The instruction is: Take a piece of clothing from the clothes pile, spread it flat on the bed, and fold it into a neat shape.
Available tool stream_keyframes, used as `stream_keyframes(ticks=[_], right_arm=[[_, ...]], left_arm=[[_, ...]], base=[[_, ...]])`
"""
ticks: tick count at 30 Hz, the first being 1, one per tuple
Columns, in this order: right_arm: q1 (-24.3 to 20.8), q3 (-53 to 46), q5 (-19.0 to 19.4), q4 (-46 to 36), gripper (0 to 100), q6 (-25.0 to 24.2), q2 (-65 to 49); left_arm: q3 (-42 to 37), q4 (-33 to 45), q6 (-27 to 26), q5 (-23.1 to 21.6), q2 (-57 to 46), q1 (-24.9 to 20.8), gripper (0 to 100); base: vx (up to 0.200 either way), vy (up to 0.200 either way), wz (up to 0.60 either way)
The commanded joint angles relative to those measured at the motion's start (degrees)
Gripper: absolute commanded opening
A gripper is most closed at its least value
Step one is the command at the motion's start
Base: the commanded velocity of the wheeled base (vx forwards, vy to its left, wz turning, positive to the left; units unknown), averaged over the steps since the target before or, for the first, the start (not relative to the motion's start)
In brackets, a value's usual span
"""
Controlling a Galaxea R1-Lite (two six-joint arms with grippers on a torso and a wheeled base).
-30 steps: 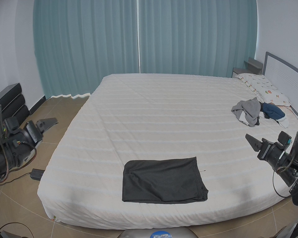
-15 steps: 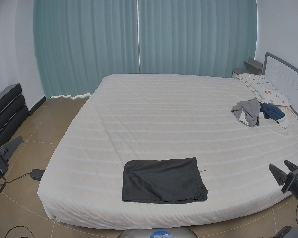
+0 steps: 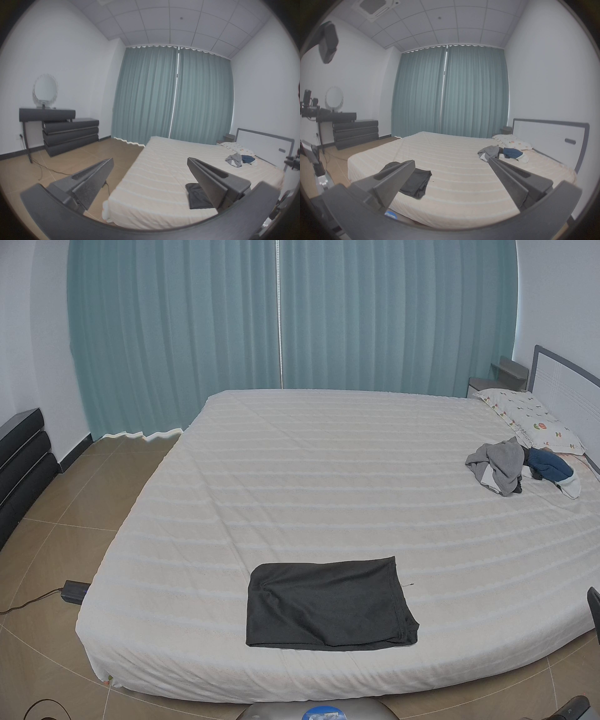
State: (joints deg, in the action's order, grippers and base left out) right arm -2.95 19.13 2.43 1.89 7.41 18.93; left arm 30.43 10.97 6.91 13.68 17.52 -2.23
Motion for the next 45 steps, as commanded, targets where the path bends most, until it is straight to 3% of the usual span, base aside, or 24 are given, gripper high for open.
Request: stream_keyframes(ticks=[1,10,19,22,24,25,27,29,31,35,40,45], right_arm=[[0.05,2.76,0.3,-5.76,100,2.96,-7.95],[3.04,3.72,1.62,-15.86,100,6.47,-18.76],[3.13,1.62,2.32,-15.34,100,6.3,-18.76],[3.13,-5.06,1.88,-6.11,100,6.04,-18.76],[3.13,-6.65,1.88,-4.09,100,6.12,-18.76],[3.13,-14.29,1.97,5.23,100,6.56,-18.76],[3.13,-19.13,1.97,12.0,100,6.74,-18.76],[3.13,-18.95,1.79,11.73,100,6.3,-18.76],[3.13,-19.13,1.53,10.42,100,5.77,-18.84],[3.13,-19.13,0.65,6.9,100,4.28,-18.84],[3.13,-19.04,0.12,2.15,100,2.43,-18.76],[3.13,-19.04,-0.4,2.24,100,-0.73,-18.76]], left_arm=[[-0.11,0.72,-3.66,-0.05,-8.47,3.11,100],[-1.16,6.69,-7.97,-1.99,-16.55,2.76,100],[-6.79,5.9,-7.7,-2.96,-17.43,2.58,100],[-12.67,0.54,-4.28,-2.87,-17.43,2.67,100],[-13.82,-0.78,-4.1,-2.87,-17.43,2.67,100],[-18.91,-7.46,-4.01,-2.52,-17.43,2.58,100],[-23.13,-14.14,-4.19,-2.52,-17.43,2.58,100],[-29.02,-23.01,-5.51,-2.69,-17.43,2.58,100],[-30.43,-25.39,-7.09,-2.52,-17.43,2.67,100],[-30.43,-24.07,-7.26,-2.6,-17.43,2.67,100],[-30.43,-14.4,-7.0,-2.43,-17.43,2.58,100],[-30.43,-14.66,-6.91,-3.31,-17.43,2.58,100]], base=[[0.0,0.0,0.0],[0.0,0.0,0.0],[0.0,0.0,0.0],[0.0,0.0,0.0],[0.0,0.0,0.0],[0.0,0.0,0.0],[0.0,0.0,0.0],[0.0,0.0,0.0],[0.0,0.0,0.0],[0.0,0.0,0.0],[0.0,0.0,0.0],[0.0,0.0,0.0]])
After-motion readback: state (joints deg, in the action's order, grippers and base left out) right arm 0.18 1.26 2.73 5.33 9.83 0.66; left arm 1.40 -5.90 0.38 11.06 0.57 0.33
